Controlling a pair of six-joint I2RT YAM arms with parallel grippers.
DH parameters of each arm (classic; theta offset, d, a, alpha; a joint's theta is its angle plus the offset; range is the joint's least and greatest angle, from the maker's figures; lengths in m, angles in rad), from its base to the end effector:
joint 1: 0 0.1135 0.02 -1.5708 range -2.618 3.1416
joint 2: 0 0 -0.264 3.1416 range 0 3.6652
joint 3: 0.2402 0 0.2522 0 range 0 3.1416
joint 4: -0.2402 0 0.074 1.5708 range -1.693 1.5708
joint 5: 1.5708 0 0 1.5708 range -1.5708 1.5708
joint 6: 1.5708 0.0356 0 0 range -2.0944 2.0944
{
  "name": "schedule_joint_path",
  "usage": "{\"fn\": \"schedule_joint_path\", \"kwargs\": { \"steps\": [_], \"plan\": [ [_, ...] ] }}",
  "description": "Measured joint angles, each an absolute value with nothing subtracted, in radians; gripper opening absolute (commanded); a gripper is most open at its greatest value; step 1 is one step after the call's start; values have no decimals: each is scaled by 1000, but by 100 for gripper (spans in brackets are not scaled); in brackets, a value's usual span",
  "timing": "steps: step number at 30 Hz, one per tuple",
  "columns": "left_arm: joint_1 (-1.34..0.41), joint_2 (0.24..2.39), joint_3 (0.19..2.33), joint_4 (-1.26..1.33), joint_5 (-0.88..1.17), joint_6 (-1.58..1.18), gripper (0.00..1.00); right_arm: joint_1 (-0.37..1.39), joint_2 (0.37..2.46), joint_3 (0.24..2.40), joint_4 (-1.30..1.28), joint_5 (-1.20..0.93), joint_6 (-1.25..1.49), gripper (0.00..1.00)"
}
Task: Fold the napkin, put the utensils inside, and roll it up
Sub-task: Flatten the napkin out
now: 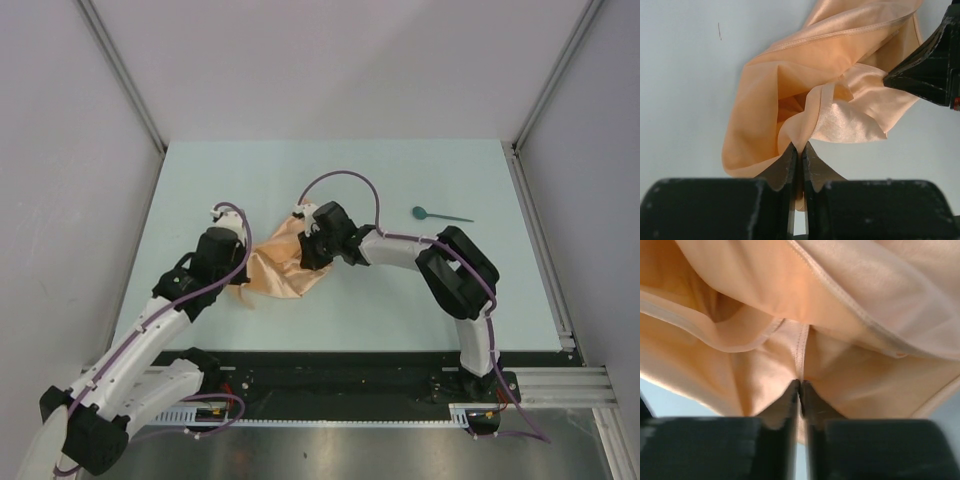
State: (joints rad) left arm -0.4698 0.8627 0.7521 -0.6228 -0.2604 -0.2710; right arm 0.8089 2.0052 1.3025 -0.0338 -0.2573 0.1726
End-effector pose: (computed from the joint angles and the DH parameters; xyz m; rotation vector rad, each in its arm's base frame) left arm 0.1637 -0.0728 0.2741 0.0937 2.2738 -0.0887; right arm 0.2952 0.3225 0.1676 -0.8843 2.2438 0.7776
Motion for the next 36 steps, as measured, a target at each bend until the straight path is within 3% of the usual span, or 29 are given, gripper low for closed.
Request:
{"fn": "schedule_joint_path", "kwargs": {
  "steps": [5, 9, 15, 17, 21, 28, 33, 36],
  "plan": [
    [-448, 885, 752, -606, -266, -275, 9, 760, 2010, 1321, -72, -385, 162, 0],
    [-339, 987, 821, -579, -238, -279, 5, 660, 2008, 1457, -192, -428, 142, 0],
    [-215, 1269, 1366, -624, -309, -197, 4, 465, 1991, 1983, -363, -405, 91, 0],
    [-212, 1286, 1533, -603, -333, -152, 4, 427, 1929, 2061, -369, -370, 74, 0],
    [-229, 1176, 1641, -518, -294, -32, 4, 458, 1676, 2012, -354, -303, 46, 0],
    [-234, 970, 1801, -544, -67, 70, 3, 698, 1177, 1741, -250, -138, -66, 0],
    [-242, 1022, 2064, -656, 109, 81, 3, 718, 1135, 1795, -238, -114, -89, 0],
    [-241, 1065, 2088, -684, 115, 98, 1, 706, 1169, 1799, -241, -79, -102, 0]
  ]
}}
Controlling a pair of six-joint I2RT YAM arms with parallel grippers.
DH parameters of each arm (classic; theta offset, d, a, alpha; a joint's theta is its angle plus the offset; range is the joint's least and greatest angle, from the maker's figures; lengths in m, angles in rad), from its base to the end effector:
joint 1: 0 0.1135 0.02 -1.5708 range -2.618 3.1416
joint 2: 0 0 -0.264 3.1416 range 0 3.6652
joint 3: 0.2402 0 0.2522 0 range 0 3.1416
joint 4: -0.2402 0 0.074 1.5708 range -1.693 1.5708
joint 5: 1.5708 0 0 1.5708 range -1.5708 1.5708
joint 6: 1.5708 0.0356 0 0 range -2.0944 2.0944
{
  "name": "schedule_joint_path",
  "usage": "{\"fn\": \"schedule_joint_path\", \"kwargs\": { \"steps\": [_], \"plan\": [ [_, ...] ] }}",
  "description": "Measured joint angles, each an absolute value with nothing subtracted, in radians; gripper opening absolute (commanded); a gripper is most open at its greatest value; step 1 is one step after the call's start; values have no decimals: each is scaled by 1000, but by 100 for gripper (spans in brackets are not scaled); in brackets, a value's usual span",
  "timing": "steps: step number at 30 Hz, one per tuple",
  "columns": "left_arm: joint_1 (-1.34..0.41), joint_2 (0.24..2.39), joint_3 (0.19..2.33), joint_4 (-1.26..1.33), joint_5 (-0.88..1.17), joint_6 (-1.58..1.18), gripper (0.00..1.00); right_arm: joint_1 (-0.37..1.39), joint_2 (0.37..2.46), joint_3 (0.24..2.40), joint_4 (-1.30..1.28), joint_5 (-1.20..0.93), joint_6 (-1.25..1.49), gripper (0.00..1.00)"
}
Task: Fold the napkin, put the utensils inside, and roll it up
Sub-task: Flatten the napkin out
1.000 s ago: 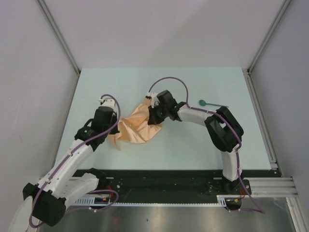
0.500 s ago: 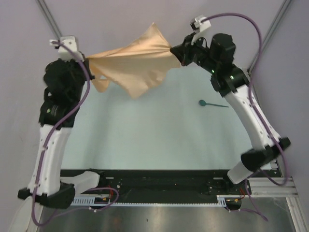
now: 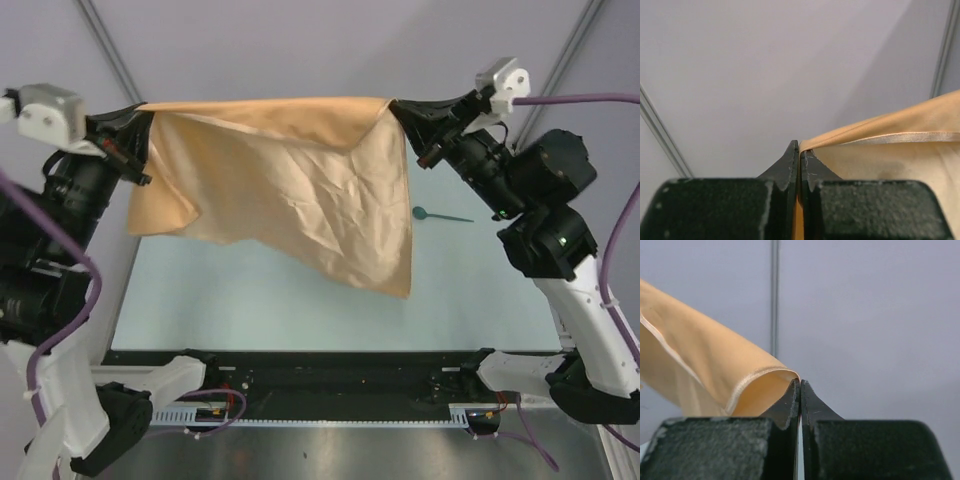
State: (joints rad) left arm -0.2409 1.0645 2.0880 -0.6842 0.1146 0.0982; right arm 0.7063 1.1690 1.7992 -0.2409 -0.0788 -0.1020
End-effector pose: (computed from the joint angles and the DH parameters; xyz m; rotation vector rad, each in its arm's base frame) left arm 0.0683 -0.0210 0.6212 0.3064 1.1975 -0.1946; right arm 0.1356 0.1193 0.5909 -0.5368 1.0757 0.5777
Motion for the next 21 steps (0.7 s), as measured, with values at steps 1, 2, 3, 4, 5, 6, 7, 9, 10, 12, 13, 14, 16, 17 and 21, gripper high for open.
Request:
{"fn": "schedule_joint_path", "kwargs": {
  "steps": [1, 2, 3, 4, 5, 6, 7, 9, 10, 12, 13, 14, 16, 17, 21],
  "plan": [
    [-239, 1084, 2077, -690, 106, 104, 1, 684, 1191, 1795, -236, -73, -104, 0],
    [-237, 1104, 2056, -688, 96, 110, 0, 657, 1212, 1783, -231, -68, -101, 0],
    [-234, 1124, 2020, -675, 87, 115, 0, 623, 1237, 1768, -226, -70, -96, 0],
    [-226, 1142, 1960, -648, 80, 120, 0, 586, 1266, 1748, -214, -70, -86, 0],
    [-214, 1171, 1905, -637, 75, 123, 0, 556, 1296, 1722, -195, -73, -75, 0],
    [-192, 1206, 1851, -610, 83, 123, 0, 513, 1340, 1685, -170, -86, -59, 0],
    [-170, 1255, 1805, -590, 95, 123, 0, 484, 1382, 1658, -154, -101, -48, 0],
    [-123, 1399, 1751, -545, 131, 115, 2, 435, 1497, 1621, -129, -125, -18, 0],
    [-108, 1476, 1746, -526, 142, 113, 13, 413, 1569, 1620, -117, -140, -7, 0],
    [-78, 1705, 1770, -501, 162, 111, 49, 381, 1739, 1634, -82, -168, 13, 2],
    [-69, 1824, 1814, -509, 161, 109, 60, 366, 1842, 1662, -86, -183, 22, 10],
    [-61, 1953, 1869, -522, 161, 101, 72, 351, 1970, 1720, -88, -191, 28, 21],
    [-52, 2180, 2034, -604, 157, 87, 77, 331, 2168, 1851, -144, -209, 41, 47],
    [-49, 2282, 2119, -639, 146, 76, 82, 322, 2280, 1941, -183, -217, 39, 53],
    [-46, 2371, 2163, -739, 83, 44, 100, 304, 2426, 2030, -312, -229, 46, 75]
  ]
}}
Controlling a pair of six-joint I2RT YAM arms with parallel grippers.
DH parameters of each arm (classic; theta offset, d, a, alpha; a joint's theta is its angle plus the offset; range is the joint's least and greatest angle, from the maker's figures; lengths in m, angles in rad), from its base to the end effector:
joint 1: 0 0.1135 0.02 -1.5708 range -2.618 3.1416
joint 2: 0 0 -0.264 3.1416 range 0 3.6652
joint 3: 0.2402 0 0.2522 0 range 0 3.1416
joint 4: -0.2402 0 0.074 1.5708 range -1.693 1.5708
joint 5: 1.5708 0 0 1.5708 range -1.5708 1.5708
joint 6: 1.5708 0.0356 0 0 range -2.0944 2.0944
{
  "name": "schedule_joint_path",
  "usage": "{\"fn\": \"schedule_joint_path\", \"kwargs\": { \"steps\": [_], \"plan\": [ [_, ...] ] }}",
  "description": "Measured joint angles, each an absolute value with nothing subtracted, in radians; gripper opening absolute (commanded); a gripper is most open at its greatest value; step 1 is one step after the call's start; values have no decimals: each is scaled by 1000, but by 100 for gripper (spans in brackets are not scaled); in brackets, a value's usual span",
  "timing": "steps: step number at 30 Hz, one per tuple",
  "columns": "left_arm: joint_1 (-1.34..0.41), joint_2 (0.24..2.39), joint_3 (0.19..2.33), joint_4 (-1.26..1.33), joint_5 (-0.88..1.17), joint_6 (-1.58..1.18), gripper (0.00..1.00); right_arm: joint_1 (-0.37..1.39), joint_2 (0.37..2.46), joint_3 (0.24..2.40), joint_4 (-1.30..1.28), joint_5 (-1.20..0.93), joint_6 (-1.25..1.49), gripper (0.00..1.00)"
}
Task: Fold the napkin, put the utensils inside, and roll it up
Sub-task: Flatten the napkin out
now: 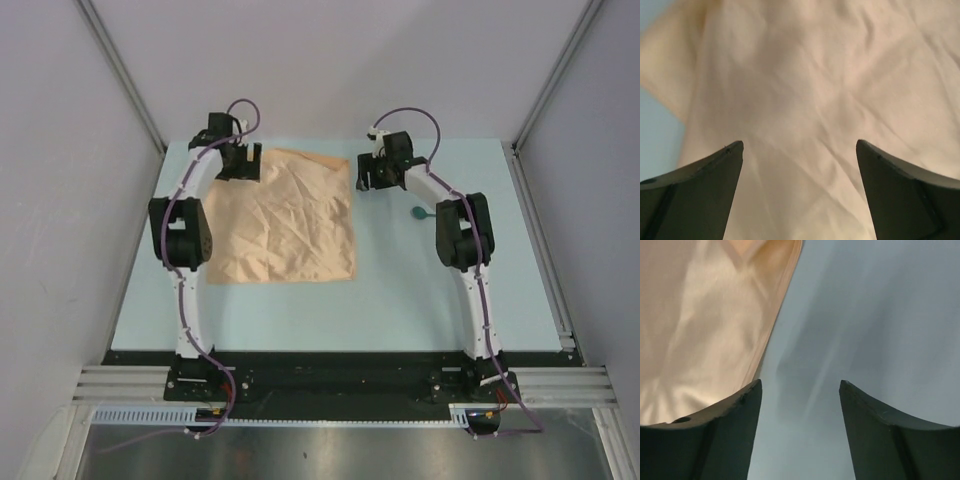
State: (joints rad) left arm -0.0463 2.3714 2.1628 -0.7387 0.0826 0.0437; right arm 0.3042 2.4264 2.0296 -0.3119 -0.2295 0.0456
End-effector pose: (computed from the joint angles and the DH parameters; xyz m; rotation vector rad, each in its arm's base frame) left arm 0.5248 -0.0273 0.2164 0.1467 2.5123 -0.1051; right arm 0.5232 0.1727 0.1766 -0.4162 2.2584 0.4438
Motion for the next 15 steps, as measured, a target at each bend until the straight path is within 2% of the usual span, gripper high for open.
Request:
{"fn": "schedule_joint_path", "kwargs": {
  "steps": [4, 11, 15],
  "plan": [
    [-56, 2138, 1944, -664, 54, -3, 100, 313, 2334, 1921, -308, -237, 57, 75],
    [-97, 1529, 1348, -366, 96, -167, 100, 385, 2041, 1687, -263, -227, 122, 75],
    [-119, 1394, 1088, -242, 138, -274, 100, 467, 1932, 1542, -250, -207, 166, 73]
  ]
}}
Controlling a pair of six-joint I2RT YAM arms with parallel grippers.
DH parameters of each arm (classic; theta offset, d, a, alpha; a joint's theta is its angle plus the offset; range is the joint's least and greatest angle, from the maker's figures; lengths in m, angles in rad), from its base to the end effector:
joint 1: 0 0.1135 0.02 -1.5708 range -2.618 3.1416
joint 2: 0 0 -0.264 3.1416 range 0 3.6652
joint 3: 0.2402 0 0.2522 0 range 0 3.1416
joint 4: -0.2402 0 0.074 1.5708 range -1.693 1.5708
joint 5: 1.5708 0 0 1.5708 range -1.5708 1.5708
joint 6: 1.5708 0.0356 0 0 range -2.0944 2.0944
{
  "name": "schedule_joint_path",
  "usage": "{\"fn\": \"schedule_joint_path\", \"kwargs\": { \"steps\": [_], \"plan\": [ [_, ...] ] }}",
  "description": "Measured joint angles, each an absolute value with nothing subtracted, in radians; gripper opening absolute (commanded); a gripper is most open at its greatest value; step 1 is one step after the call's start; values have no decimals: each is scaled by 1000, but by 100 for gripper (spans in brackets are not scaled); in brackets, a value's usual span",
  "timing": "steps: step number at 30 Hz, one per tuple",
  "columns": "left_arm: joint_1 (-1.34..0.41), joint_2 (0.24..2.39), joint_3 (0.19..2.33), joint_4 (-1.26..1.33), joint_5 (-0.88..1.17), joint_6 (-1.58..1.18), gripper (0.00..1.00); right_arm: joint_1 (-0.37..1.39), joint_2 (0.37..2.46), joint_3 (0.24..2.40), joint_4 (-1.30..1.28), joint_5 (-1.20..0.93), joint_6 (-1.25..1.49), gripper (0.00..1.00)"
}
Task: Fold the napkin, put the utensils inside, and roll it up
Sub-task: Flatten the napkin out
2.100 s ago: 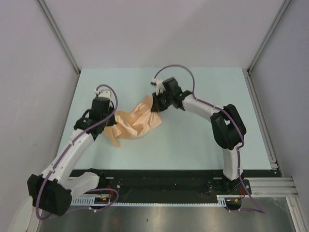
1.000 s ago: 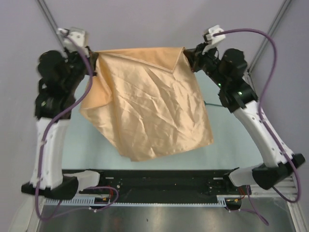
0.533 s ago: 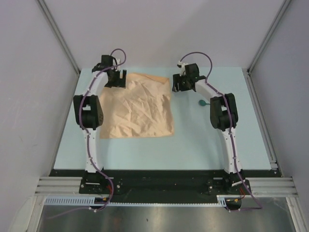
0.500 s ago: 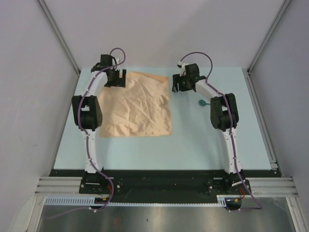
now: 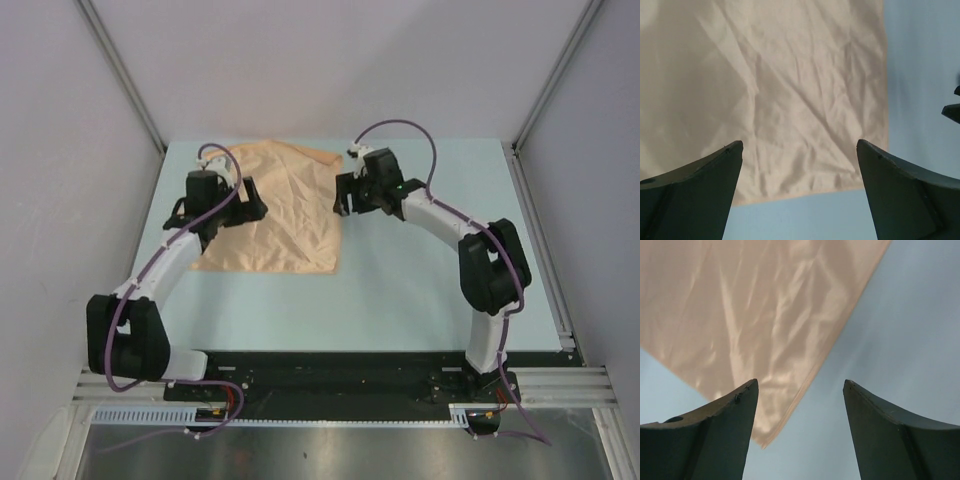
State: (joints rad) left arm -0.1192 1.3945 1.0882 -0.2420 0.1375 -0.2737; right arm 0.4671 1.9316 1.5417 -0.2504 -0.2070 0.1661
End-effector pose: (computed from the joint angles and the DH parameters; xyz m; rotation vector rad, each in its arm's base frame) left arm 0.3158 -0.0427 0.2998 -0.0825 2.1350 -0.3780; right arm 0.3984 0.2091 0.2579 -0.4541 2.2106 0.5747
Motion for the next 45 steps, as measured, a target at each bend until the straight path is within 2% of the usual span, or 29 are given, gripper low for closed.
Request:
{"fn": "schedule_joint_path", "kwargs": {
  "steps": [4, 11, 18, 31, 33, 36, 41, 45],
  "plan": [
    [-121, 1338, 883, -253, 153, -377, 100, 599, 1905, 1422, -281, -122, 199, 70],
    [-121, 1063, 878, -402, 103, -405, 100, 789, 1906, 1356, -405, 101, 271, 62],
    [-117, 900, 985, -503, 33, -326, 100, 802, 1929, 1355, -442, 196, 310, 56],
    [-104, 942, 1007, -563, -51, -226, 100, 809, 1942, 1314, -434, 121, 366, 54],
    [-99, 944, 1007, -555, -52, -225, 100, 810, 1948, 1312, -435, 113, 370, 48],
    [-89, 950, 1002, -538, -54, -219, 100, 810, 1954, 1314, -428, 110, 371, 33],
    [-64, 951, 962, -509, -57, -208, 100, 810, 1963, 1318, -417, 93, 368, 1],
    [-46, 954, 936, -498, -56, -208, 100, 811, 1967, 1324, -418, 85, 365, 0]
  ]
}}
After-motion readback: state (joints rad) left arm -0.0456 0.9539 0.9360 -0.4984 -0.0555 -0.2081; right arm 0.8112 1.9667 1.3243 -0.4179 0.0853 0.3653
